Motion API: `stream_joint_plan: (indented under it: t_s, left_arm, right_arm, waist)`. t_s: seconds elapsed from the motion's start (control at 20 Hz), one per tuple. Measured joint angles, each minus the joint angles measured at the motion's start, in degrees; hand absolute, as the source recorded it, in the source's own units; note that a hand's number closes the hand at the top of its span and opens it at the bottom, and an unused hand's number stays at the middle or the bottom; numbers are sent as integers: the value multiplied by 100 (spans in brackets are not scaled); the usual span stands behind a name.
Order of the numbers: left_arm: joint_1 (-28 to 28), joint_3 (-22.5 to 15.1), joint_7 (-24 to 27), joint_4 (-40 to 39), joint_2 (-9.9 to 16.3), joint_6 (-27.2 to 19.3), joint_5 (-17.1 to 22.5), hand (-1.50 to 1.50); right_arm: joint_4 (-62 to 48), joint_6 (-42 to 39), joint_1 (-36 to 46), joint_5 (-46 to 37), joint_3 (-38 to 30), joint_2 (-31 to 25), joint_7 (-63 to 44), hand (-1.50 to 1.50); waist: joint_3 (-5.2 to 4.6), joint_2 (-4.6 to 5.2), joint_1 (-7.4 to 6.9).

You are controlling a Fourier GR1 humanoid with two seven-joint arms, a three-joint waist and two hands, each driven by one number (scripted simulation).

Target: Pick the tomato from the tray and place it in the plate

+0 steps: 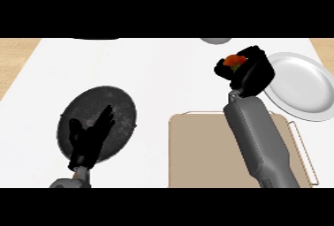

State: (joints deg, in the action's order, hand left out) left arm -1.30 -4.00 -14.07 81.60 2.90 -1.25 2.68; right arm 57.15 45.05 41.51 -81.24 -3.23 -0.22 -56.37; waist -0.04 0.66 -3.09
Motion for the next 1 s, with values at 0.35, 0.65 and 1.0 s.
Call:
stream_joint_plan:
  t_s: [0.35, 0.65, 1.0]
  left_arm:
    - [237, 81, 66, 157, 94, 72, 66, 0]
    - [89, 187, 153, -70, 99, 85, 94, 0]
    - [-47, 145, 45, -68, 47, 51, 55, 0]
  right_arm:
    - [-854, 922, 250, -200, -674, -331, 173, 150]
    - [-1576, 1648, 159, 111, -1200, -1017, 695, 150]
    - [-2366, 2197, 232, 1526, -1525, -1883, 1937, 150]
  waist:
    - [8, -18, 131]
    - [15, 1, 166]
    - [25, 17, 130]
